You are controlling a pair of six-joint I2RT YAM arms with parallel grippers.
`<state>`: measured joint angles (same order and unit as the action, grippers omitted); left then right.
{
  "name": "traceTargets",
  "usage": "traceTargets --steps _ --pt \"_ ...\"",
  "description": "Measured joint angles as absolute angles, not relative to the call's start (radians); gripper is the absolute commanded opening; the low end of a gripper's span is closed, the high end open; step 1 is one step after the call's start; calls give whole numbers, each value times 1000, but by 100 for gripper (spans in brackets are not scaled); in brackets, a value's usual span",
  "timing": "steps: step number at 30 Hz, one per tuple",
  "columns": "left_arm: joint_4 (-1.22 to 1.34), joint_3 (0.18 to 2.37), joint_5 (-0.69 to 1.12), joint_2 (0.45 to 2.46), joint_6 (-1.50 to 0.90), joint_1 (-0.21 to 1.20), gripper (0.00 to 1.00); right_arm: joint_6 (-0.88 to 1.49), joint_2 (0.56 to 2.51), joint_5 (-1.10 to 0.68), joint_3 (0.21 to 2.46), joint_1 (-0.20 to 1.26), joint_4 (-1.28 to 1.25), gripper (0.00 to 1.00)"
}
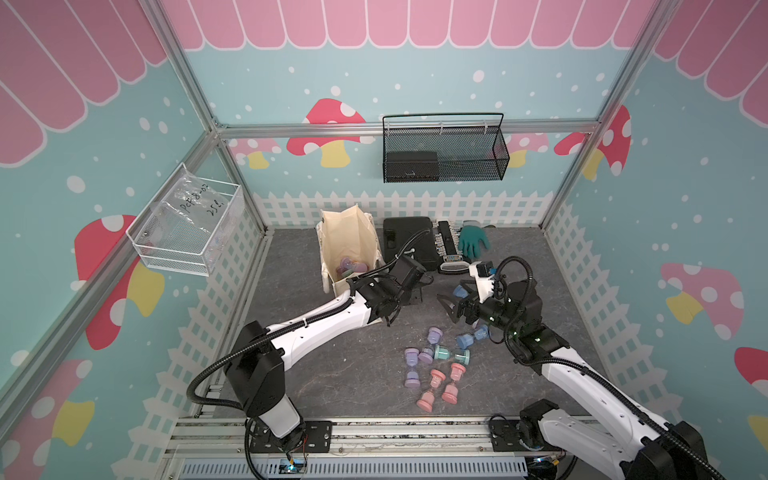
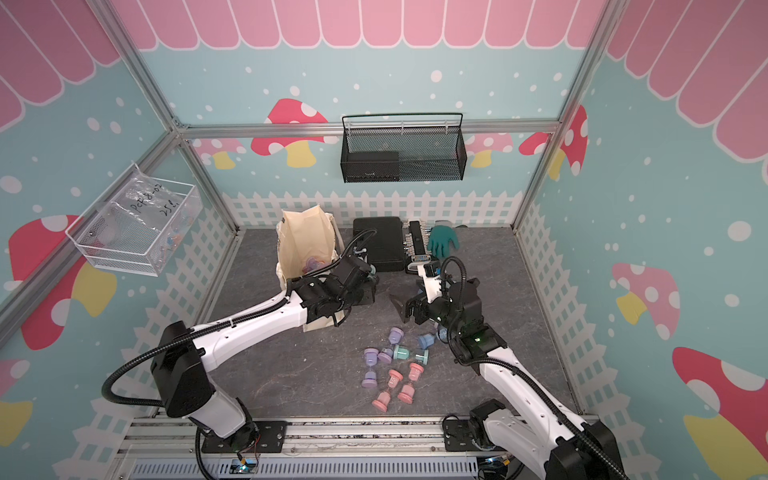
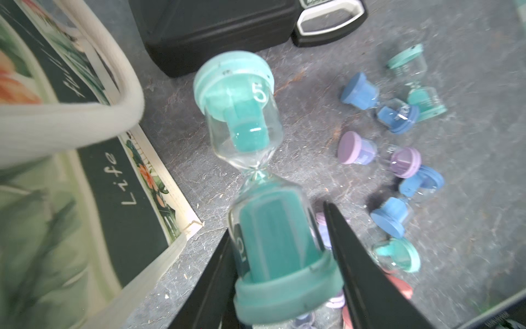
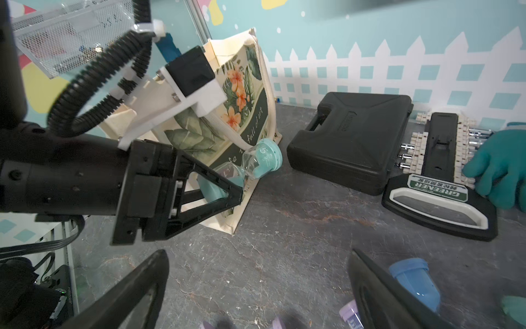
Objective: Put the hourglass into the canvas bag
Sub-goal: Pick up the hourglass from the center of the board, then place the hourglass in the canvas bag.
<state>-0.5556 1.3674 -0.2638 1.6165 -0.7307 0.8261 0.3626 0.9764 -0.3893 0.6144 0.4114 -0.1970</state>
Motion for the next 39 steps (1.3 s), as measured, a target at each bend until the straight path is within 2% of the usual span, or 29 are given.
traceTargets --steps 13,23,31,39 --pt "-607 1411 -274 1449 -607 815 16 360 1003 -495 700 411 -236 100" --pt "-673 1486 -413 1338 -542 738 15 387 1100 -586 765 411 -333 100" --pt "-722 1522 -444 1357 -526 622 15 442 1186 -636 798 414 -439 100" --pt "-736 1546 -399 1492 -527 517 13 479 1277 -655 841 432 -510 100"
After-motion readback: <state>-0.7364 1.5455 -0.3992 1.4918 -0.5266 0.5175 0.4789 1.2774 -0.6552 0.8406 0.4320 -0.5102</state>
